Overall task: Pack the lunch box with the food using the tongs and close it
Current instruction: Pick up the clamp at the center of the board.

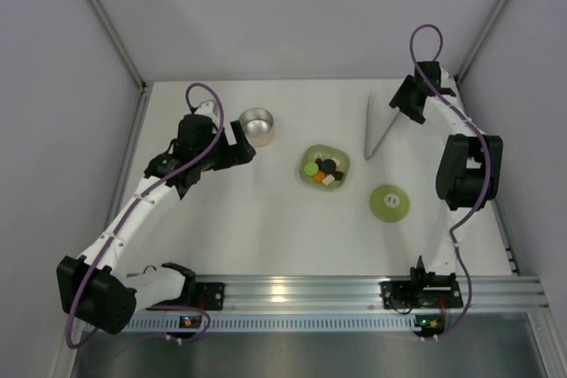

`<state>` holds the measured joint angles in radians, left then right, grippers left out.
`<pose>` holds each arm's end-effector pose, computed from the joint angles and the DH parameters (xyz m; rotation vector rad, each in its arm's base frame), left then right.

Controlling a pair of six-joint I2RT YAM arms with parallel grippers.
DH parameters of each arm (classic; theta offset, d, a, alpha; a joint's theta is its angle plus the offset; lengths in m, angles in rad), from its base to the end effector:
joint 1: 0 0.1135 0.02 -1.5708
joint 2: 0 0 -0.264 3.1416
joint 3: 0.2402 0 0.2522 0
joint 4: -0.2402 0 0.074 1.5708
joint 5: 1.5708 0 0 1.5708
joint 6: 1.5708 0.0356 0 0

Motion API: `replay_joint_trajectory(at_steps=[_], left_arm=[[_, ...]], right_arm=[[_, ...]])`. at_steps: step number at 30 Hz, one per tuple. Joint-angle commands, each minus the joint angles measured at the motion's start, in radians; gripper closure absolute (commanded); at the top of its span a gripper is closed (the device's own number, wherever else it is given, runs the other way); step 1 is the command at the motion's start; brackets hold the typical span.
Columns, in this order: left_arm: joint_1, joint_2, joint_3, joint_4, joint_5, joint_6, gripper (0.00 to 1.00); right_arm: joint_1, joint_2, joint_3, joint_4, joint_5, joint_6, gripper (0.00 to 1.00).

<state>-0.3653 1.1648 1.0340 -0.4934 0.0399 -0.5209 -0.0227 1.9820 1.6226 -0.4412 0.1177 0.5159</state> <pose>0.2380 -0.0925 0.3195 -0.1517 2.2419 -0.5339 0.4519 -0.0144 0.2470 0.6839 2.2655 0.0989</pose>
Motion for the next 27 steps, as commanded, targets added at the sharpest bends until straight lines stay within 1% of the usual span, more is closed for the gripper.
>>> replay_joint_trajectory(at_steps=[1,15,16,21,24,25,26,27], left_arm=[[0.005,-0.034,0.029,0.010,-0.005,0.013,0.01],[0.005,-0.043,0.018,-0.002,0.002,0.009,0.01],[0.005,-0.043,0.017,-0.004,0.003,0.006,0.01],[0.005,-0.051,0.008,-0.008,0.000,0.005,0.02],[0.003,-0.054,0.001,-0.008,-0.002,0.007,0.01],[0.005,-0.053,0.000,-0.007,0.002,0.007,0.01],[0.003,-0.051,0.000,-0.007,0.006,0.007,0.01],[0.005,-0.050,0.000,-0.005,0.008,0.006,0.01]], right_arm=[[-0.003,0.031,0.071,-0.045,0.033,0.035,0.36],[0.015,0.176,0.115,-0.044,0.060,0.050,0.45],[0.045,0.185,0.126,-0.048,0.063,0.050,0.46],[0.058,0.230,0.161,-0.050,0.069,0.050,0.48],[0.064,0.259,0.195,-0.057,0.071,0.047,0.53],[0.063,0.267,0.207,-0.066,0.071,0.047,0.57],[0.064,0.277,0.220,-0.074,0.073,0.047,0.64],[0.064,0.279,0.218,-0.077,0.073,0.047,0.69]])
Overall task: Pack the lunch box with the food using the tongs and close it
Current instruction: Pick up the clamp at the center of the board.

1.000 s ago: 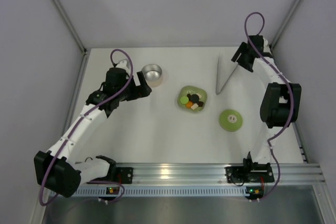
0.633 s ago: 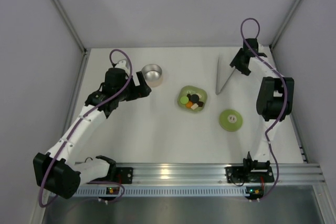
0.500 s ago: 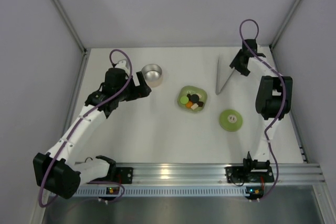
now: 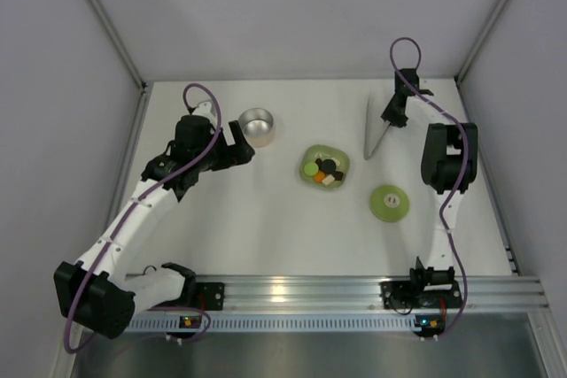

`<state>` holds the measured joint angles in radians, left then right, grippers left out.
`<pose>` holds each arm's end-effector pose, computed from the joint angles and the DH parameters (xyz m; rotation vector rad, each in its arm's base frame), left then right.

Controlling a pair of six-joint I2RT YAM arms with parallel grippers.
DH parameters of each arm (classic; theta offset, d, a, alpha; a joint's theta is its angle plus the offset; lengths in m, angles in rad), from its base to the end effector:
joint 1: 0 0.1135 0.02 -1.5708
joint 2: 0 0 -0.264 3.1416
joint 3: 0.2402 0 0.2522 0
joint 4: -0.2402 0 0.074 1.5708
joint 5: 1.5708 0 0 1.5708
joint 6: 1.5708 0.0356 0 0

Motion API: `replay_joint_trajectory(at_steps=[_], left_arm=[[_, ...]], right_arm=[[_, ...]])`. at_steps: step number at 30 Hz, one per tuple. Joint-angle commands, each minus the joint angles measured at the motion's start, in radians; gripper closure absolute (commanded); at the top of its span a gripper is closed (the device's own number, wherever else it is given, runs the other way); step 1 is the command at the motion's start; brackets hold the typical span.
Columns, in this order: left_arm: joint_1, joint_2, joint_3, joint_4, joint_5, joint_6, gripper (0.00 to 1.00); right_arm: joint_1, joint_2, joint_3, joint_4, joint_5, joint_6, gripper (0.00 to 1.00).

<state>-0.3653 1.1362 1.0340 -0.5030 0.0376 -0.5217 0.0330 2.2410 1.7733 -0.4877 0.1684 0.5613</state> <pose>0.2319 -0.0901 0.3253 -0.1521 2.2226 -0.5389 0.4926 0.0103 0.1744 0.7191 2.4014 0.0309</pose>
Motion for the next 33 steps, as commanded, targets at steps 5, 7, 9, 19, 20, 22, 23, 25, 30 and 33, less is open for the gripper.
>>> replay_joint_trajectory(at_steps=[5,7,9,19,20,22,23,25,30,33], left_arm=[[0.005,-0.015,-0.003,0.012,0.025,0.000,0.01],[0.005,-0.010,-0.005,0.015,0.039,-0.003,0.01],[0.003,-0.004,-0.006,0.021,0.050,-0.008,0.02],[0.005,0.016,-0.058,0.317,0.317,-0.113,0.01],[0.003,0.025,-0.074,0.355,0.358,-0.129,0.01],[0.005,0.040,-0.084,0.466,0.392,-0.176,0.01],[0.005,0.062,-0.089,0.492,0.412,-0.188,0.01],[0.005,0.088,-0.100,0.616,0.478,-0.228,0.01],[-0.023,0.192,-0.085,0.816,0.599,-0.307,0.01],[-0.055,0.235,-0.071,0.923,0.619,-0.345,0.01]], right_arm=[[0.008,0.016,0.051,-0.028,0.029,-0.006,0.96],[0.010,0.008,0.048,-0.034,0.031,-0.012,1.00],[0.008,-0.023,0.028,-0.029,0.011,-0.017,1.00],[0.010,-0.279,-0.083,0.060,-0.440,0.040,1.00],[0.013,-0.300,-0.103,0.070,-0.481,0.049,1.00],[0.018,-0.372,-0.123,0.093,-0.570,0.071,1.00],[0.028,-0.424,-0.153,0.109,-0.607,0.081,1.00],[0.041,-0.467,-0.179,0.159,-0.706,0.124,1.00],[0.094,-0.607,-0.356,0.437,-0.865,0.324,1.00],[0.126,-0.662,-0.472,0.601,-0.922,0.434,1.00]])
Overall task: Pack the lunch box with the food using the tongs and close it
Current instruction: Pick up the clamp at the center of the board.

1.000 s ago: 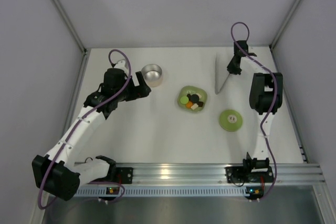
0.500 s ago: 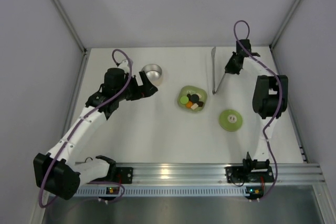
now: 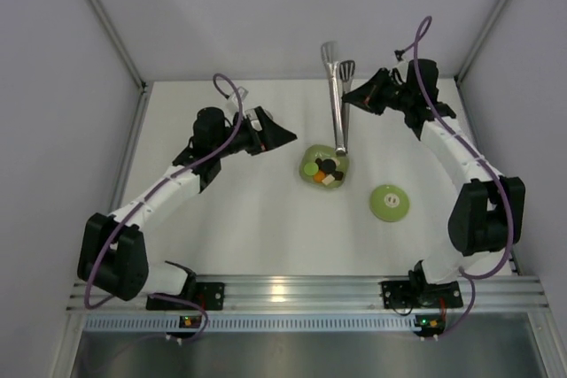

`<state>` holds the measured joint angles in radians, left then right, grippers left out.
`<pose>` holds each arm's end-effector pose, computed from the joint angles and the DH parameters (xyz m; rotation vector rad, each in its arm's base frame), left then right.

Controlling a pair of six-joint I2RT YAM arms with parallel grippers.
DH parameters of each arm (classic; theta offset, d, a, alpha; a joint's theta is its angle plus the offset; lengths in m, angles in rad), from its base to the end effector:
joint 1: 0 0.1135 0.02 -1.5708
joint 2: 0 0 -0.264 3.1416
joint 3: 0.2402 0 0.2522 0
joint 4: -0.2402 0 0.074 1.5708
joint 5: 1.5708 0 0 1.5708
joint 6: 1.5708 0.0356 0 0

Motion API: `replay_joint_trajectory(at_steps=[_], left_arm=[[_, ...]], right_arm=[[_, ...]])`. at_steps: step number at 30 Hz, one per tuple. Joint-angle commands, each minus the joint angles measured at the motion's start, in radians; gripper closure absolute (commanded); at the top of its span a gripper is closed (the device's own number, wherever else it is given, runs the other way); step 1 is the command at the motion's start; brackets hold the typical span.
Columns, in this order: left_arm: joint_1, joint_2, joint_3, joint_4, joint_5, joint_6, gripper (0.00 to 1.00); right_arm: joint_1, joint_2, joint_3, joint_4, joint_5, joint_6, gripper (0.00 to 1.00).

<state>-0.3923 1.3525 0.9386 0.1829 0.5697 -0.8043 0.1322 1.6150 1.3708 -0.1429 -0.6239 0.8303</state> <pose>0.2814 -0.1372 0.3038 0.0434 1.9825 -1.3292 0.3731 0.0706 0.3374 0.2826 2.0715 1.2199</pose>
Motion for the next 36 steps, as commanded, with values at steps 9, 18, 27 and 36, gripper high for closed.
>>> replay_joint_trajectory(at_steps=[9,18,27,36], left_arm=[[-0.088,0.115,0.052,0.566,0.124,-0.210,0.01],[-0.154,0.209,0.042,0.743,0.053,-0.286,0.01],[-0.189,0.217,0.002,0.975,-0.025,-0.360,0.01],[-0.192,0.123,-0.067,0.925,-0.106,-0.296,0.01]], right_arm=[[0.096,-0.115,-0.207,0.531,-0.119,0.372,1.00],[0.106,-0.175,-0.314,0.736,-0.013,0.521,1.00],[0.118,-0.193,-0.375,0.832,0.066,0.563,1.00],[0.121,-0.198,-0.394,0.890,0.064,0.592,1.00]])
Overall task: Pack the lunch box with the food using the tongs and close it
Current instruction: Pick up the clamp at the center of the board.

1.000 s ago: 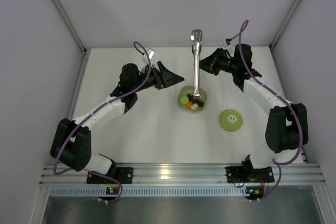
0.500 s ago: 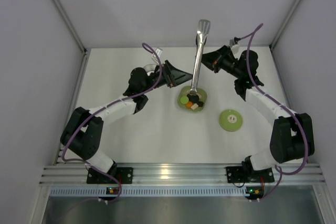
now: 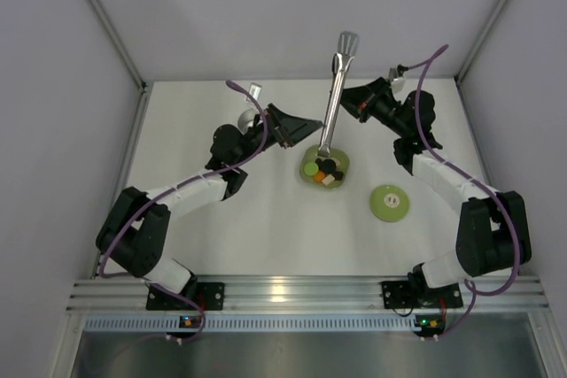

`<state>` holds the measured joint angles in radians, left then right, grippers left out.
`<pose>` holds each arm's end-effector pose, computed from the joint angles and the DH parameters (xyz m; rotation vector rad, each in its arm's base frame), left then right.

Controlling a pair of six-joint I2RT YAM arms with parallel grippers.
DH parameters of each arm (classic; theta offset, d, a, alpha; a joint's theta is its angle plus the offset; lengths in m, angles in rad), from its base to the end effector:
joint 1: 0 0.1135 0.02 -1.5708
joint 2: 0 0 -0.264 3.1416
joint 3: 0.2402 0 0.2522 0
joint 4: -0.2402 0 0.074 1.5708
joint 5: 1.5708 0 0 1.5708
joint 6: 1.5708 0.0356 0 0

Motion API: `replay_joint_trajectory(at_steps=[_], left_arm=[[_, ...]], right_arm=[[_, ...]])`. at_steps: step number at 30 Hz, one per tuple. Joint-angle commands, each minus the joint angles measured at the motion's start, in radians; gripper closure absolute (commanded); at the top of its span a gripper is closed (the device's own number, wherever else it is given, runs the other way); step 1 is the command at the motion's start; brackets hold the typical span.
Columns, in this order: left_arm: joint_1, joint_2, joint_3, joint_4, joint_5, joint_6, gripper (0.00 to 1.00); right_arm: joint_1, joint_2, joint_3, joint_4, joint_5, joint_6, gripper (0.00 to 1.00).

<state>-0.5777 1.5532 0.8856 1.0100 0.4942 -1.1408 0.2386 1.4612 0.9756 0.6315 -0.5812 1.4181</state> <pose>0.2790 -0.2021 0.3083 0.0925 1.4911 -1.7424 0.3242 0.0990 0.3297 0.4350 1.6588 1.7100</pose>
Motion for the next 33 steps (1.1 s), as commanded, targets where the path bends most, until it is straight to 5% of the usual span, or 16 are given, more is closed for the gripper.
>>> replay_joint_trajectory(at_steps=[1,33], left_arm=[[-0.007,-0.082,-0.017,0.104,-0.028,0.041,0.01],[-0.062,0.070,0.179,0.071,0.050,-0.016,0.03]], right_arm=[[0.014,-0.044,0.000,0.116,0.021,0.004,1.00],[0.077,0.004,0.029,0.203,0.081,-0.053,1.00]])
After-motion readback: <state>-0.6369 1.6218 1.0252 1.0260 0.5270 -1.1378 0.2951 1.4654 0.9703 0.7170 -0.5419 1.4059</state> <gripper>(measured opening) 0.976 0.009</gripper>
